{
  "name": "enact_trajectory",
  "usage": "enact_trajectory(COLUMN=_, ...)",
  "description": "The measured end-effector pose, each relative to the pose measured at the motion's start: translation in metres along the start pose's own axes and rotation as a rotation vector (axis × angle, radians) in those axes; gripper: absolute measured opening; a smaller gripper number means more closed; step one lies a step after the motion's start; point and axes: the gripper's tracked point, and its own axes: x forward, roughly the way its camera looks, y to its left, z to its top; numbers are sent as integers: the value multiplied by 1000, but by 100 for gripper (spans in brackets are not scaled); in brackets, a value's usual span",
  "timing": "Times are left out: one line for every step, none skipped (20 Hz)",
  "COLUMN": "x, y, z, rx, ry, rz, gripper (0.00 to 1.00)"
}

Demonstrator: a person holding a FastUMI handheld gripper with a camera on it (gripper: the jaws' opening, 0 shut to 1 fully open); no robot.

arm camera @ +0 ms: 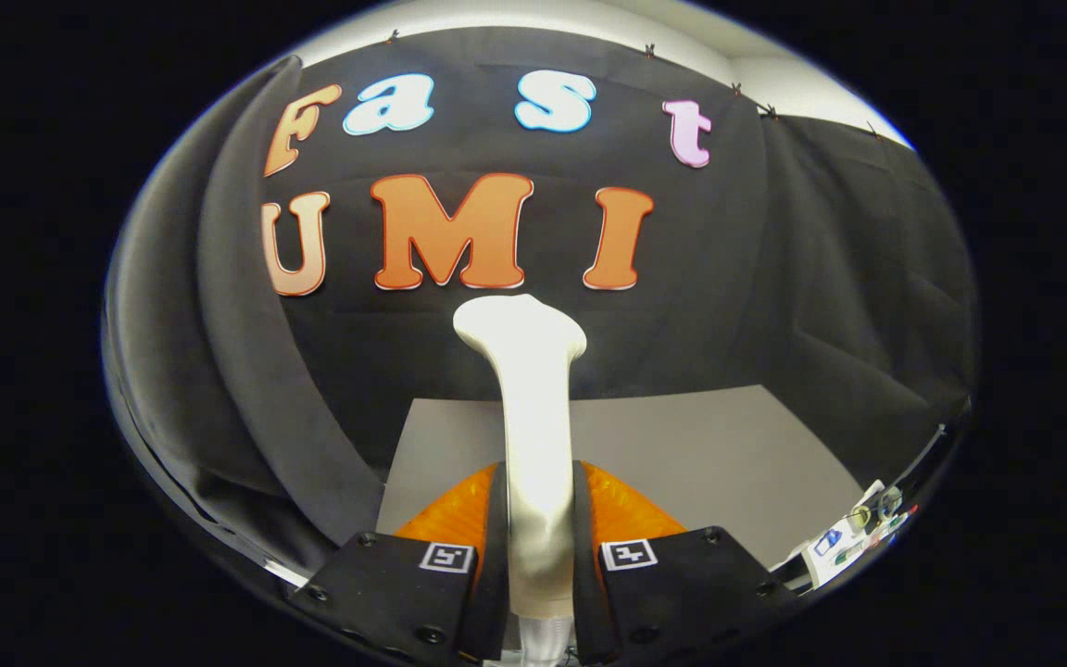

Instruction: Iron the clothes twice with a garment steamer, once on the left side and once on the right side.

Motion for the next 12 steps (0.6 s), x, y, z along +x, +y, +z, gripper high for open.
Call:
enact_trajectory(x=-13, y=2, z=5, rx=4, ry=-33, rz=9, gripper=36)
enact_trajectory(x=-27, y=4, z=10, rx=9, ry=-68, rz=15, gripper=36)
enact_trajectory(x=-43, y=3, z=12, rx=3, ry=-103, rz=15, gripper=36)
enact_trajectory(x=-61, y=1, z=15, rx=-6, ry=-138, rz=9, gripper=37)
enact_trajectory(x=-80, y=-1, z=15, rx=-12, ry=-179, rz=2, gripper=36)
enact_trajectory(x=-99, y=-1, z=17, rx=-11, ry=-227, rz=9, gripper=36)
enact_trajectory(x=-118, y=4, z=17, rx=-6, ry=-280, rz=30, gripper=36)
enact_trajectory(x=-138, y=8, z=18, rx=-5, ry=-335, rz=50, gripper=36)
enact_trajectory(x=-156, y=11, z=17, rx=-18, ry=-377, rz=66, gripper=36)
enact_trajectory(x=-173, y=14, z=13, rx=-35, ry=-410, rz=77, gripper=36)
enact_trajectory(x=-188, y=17, z=6, rx=-49, ry=-435, rz=85, gripper=36)
enact_trajectory(x=-205, y=22, z=0, rx=-55, ry=-453, rz=96, gripper=36)
